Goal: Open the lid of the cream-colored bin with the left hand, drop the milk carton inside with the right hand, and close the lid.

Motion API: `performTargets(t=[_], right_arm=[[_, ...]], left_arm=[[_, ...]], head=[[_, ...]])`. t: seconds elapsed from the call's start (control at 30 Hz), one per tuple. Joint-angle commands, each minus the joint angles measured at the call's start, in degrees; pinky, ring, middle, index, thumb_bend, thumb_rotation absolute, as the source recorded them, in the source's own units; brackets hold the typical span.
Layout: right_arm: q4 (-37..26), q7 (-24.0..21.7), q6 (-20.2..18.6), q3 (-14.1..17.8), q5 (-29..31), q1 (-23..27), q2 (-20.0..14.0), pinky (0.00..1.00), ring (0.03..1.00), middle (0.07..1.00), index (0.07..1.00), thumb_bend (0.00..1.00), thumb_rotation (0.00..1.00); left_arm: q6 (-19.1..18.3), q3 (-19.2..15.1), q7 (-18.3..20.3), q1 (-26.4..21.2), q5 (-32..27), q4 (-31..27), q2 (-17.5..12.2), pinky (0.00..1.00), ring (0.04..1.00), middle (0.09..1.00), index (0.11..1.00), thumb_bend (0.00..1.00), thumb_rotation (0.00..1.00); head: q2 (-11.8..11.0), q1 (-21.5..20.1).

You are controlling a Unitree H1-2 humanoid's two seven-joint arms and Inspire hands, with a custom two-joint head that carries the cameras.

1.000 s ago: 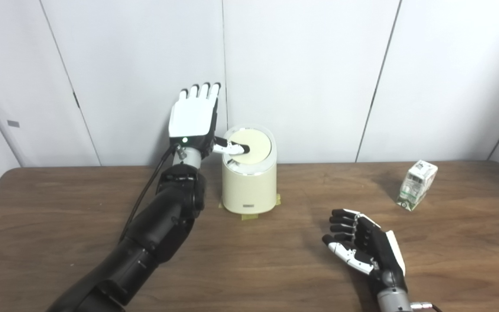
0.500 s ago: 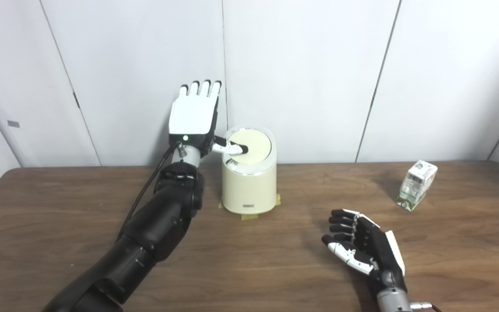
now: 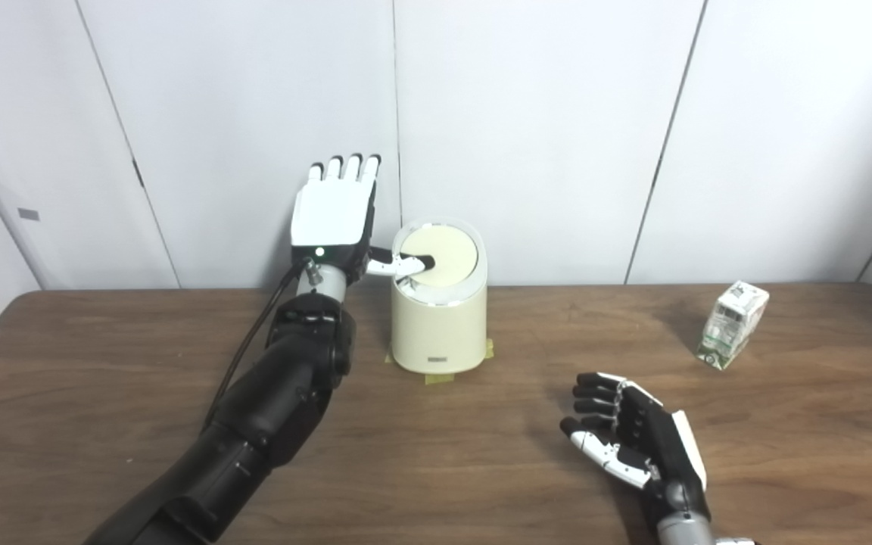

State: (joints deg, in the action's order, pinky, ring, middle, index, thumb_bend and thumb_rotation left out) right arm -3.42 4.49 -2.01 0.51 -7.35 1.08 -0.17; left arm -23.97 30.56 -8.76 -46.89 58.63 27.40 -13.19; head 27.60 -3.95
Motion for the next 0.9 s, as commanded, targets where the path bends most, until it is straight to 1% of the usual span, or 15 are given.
performTargets(t=[0.0,0.17,0.3,0.4,0.47,0.5,0.53,0.57,0.6,0.63,0.7,0.8,0.87], right_arm=[[-0.9,0.4,0.1,-0.3,-0.1,-0.3,0.8,0.59,0.651,0.668,0.649,0.31,0.10],[-1.4,0.4,-0.8,-0.4,-0.4,-0.4,0.8,0.59,0.652,0.666,0.648,0.31,0.12],[-1.3,0.2,-0.6,-0.4,-0.3,-0.3,0.7,0.60,0.660,0.671,0.654,0.31,0.12],[-1.3,0.2,-0.6,-0.4,-0.4,-0.3,0.6,0.59,0.652,0.668,0.652,0.30,0.13],[-1.4,0.2,-0.9,-0.4,-0.4,-0.3,0.5,0.59,0.651,0.668,0.648,0.31,0.13],[-1.4,0.1,-0.9,-0.5,-0.5,-0.3,0.4,0.59,0.654,0.670,0.650,0.31,0.13],[-1.3,0.0,-0.9,-0.5,-0.5,-0.2,0.3,0.59,0.655,0.672,0.653,0.30,0.13],[-1.3,-0.1,-0.8,-0.5,-0.5,-0.2,0.2,0.59,0.655,0.673,0.654,0.30,0.13],[-1.1,-0.1,-0.7,-0.5,-0.4,-0.2,0.1,0.59,0.655,0.674,0.655,0.30,0.13],[-0.9,-0.2,-0.6,-0.4,-0.2,-0.1,0.1,0.59,0.651,0.671,0.655,0.30,0.13],[-0.7,-0.3,-0.6,-0.5,-0.1,-0.1,0.0,0.59,0.650,0.671,0.657,0.30,0.13],[-0.7,-0.4,-0.7,-0.4,0.3,-0.1,0.0,0.59,0.654,0.674,0.657,0.30,0.13],[-0.7,-0.3,-0.6,-0.6,0.0,-0.2,-0.1,0.59,0.651,0.670,0.656,0.30,0.13]], left_arm=[[0.9,1.0,-0.2,-0.7,1.6,1.0,-0.4,1.00,1.000,1.000,1.000,1.00,0.36],[1.4,1.8,-1.3,-0.3,1.8,2.1,-0.3,1.00,1.000,1.000,1.000,1.00,0.34],[1.1,2.9,-0.2,-0.1,2.3,2.3,-0.6,1.00,1.000,1.000,1.000,1.00,0.34],[0.9,2.7,-1.2,0.4,2.0,2.5,-0.3,1.00,1.000,1.000,1.000,1.00,0.33],[0.2,2.0,-2.6,0.8,1.7,2.7,0.2,1.00,1.000,1.000,1.000,1.00,0.37],[-0.7,1.7,-3.0,0.9,1.8,3.0,0.6,1.00,1.000,1.000,1.000,0.86,0.53],[-1.4,1.5,-3.3,0.9,2.0,3.2,0.9,1.00,1.000,1.000,1.000,0.74,0.69],[-1.7,1.4,-3.4,0.9,2.1,3.4,1.0,1.00,1.000,1.000,1.000,0.66,0.78],[-2.1,0.9,-3.3,1.0,1.7,3.0,1.3,1.00,1.000,1.000,1.000,0.64,0.82],[-2.3,0.3,-2.9,1.2,1.1,2.5,1.6,1.00,1.000,1.000,1.000,0.59,0.93],[-2.4,-2.2,-2.8,1.9,-1.8,0.9,2.8,1.00,1.000,1.000,1.000,0.58,0.98],[-1.9,-6.3,-3.9,3.0,-5.8,-0.9,4.6,1.00,1.000,1.000,1.000,0.63,1.00],[-1.3,-8.3,-4.5,3.9,-7.7,-2.8,5.5,1.00,1.000,1.000,1.000,0.66,1.00]], head=[[0.1,-0.2],[0.2,-0.3],[0.2,-0.4],[0.2,-0.4],[0.2,-0.3],[0.3,-0.3],[0.1,-0.2],[0.1,-0.2],[0.1,-0.2],[0.0,-0.2],[0.0,-0.3],[0.0,-0.1],[0.0,-0.1]])
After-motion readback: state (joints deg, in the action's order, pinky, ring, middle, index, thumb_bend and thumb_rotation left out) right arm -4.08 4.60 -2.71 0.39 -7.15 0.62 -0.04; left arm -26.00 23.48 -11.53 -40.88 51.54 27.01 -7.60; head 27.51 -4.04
